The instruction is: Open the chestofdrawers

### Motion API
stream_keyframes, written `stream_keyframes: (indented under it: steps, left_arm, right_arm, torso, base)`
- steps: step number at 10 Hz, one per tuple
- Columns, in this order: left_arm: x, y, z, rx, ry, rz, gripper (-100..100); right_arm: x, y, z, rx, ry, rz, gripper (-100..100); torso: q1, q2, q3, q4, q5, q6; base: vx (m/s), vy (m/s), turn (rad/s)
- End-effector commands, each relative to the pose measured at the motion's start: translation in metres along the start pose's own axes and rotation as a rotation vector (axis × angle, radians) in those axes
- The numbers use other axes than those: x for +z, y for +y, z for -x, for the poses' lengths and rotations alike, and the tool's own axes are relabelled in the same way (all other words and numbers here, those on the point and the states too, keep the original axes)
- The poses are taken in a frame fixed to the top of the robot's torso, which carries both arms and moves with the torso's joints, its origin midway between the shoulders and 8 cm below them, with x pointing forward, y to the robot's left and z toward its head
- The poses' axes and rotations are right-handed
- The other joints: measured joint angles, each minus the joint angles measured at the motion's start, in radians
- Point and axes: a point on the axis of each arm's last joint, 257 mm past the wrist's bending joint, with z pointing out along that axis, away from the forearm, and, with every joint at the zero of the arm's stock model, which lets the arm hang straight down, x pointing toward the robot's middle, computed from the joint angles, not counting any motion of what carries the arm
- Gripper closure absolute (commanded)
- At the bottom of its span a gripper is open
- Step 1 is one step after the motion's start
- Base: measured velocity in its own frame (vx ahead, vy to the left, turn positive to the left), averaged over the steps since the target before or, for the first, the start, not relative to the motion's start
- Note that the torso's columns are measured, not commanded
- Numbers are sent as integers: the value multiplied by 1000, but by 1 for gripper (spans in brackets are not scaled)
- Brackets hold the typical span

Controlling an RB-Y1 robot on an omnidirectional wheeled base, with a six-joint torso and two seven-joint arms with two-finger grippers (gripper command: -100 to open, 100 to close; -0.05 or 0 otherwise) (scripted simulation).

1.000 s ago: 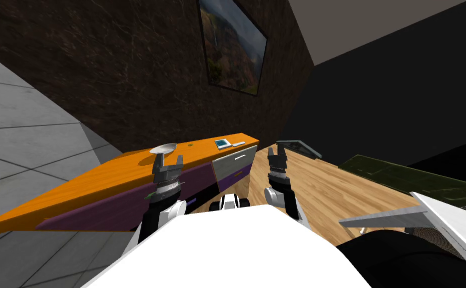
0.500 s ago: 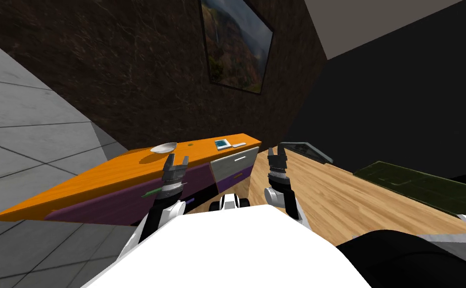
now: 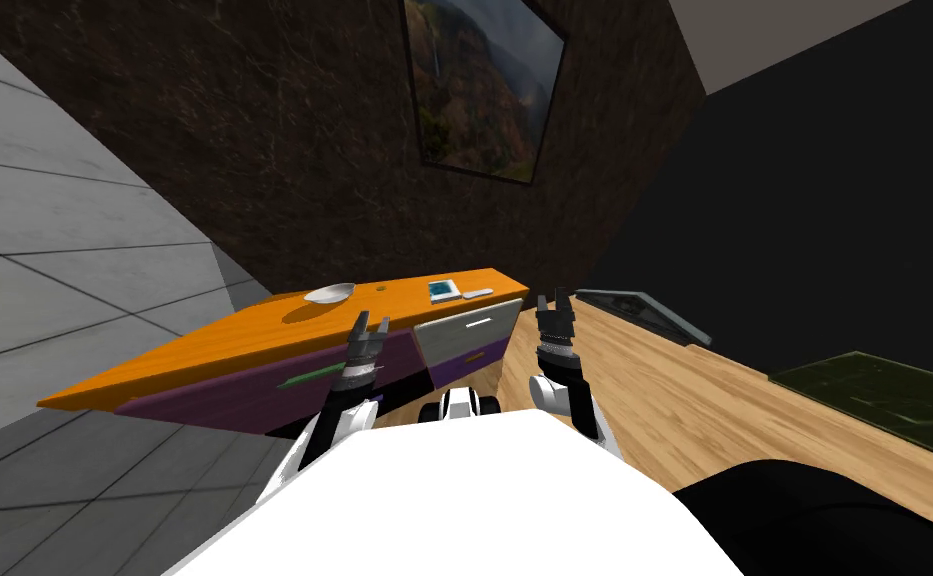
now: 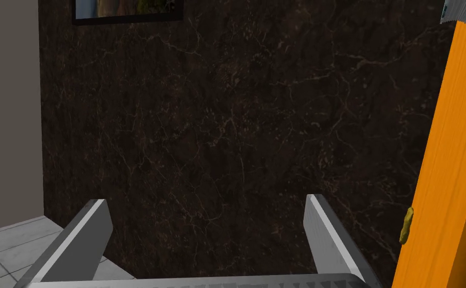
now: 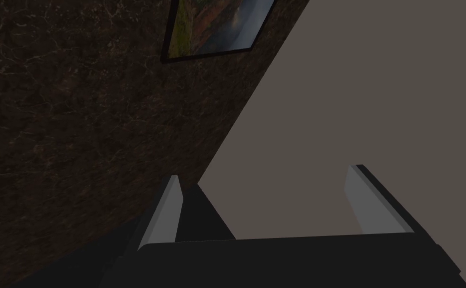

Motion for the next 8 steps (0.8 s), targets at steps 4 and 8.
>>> stream_keyframes:
  steps: [4, 8]
  left_arm:
    - [-14, 57, -15, -51, 36, 108, -100]
    - [-27, 100, -30, -96, 53, 188, -100]
  right_arm:
    - [0, 0, 0, 0, 0, 0, 0]
    - [0, 0, 0, 0, 0, 0, 0]
  torso:
    - [0, -1, -1, 0, 0, 0]
    - [-1, 0, 0, 0, 0, 0]
  base:
    - [65, -169, 202]
    - [57, -176, 204]
